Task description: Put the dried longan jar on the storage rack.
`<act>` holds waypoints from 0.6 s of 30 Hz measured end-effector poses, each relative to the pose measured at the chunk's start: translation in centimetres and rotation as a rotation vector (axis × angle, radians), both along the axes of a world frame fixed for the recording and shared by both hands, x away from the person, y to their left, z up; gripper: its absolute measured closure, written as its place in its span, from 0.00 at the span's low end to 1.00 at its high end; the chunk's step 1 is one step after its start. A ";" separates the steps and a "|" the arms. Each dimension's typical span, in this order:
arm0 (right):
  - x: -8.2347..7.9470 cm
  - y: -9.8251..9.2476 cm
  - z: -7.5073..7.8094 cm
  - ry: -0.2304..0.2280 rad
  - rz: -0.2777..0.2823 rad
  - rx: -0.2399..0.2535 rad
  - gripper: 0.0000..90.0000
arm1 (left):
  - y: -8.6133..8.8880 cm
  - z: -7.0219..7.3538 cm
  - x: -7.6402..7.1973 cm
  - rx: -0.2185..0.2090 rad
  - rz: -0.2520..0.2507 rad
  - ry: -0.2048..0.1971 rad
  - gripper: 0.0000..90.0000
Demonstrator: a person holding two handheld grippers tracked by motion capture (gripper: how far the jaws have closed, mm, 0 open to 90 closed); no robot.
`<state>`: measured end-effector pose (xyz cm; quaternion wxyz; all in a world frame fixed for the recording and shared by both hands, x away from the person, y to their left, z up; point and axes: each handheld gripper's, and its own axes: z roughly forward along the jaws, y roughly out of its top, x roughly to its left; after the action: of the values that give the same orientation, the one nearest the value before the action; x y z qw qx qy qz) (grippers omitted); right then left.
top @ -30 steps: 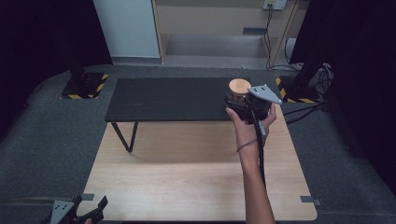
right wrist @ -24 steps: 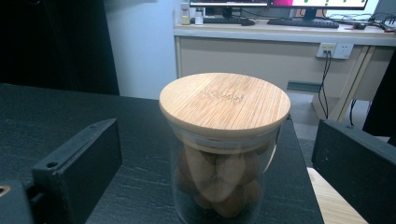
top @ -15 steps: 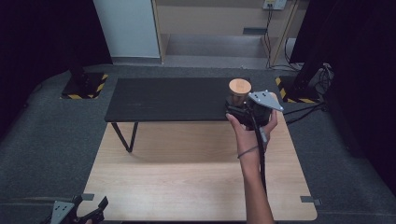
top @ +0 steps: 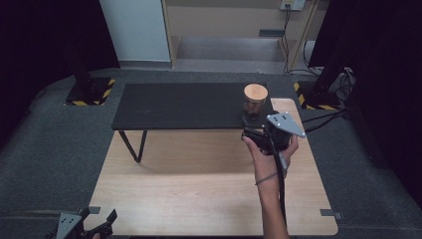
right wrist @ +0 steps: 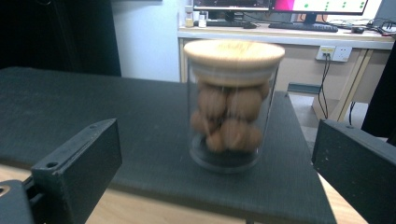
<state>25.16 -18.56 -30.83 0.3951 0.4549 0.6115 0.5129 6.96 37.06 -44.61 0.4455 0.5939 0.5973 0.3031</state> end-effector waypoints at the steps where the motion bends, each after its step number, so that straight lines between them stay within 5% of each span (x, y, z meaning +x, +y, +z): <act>1: -0.5 -0.1 -0.5 -0.003 0.004 0.005 0.02 | 0.0 0.0 0.0 -0.001 -0.001 -0.001 0.04; 18: -8.2 -2.0 -7.5 -0.006 -0.008 0.047 0.03 | -1.1 0.9 1.6 0.017 -0.023 -0.017 0.04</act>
<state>16.95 -20.58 -38.32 0.3884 0.4649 0.5963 0.5268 8.60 36.00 -43.75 0.4490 0.6020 0.5841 0.3079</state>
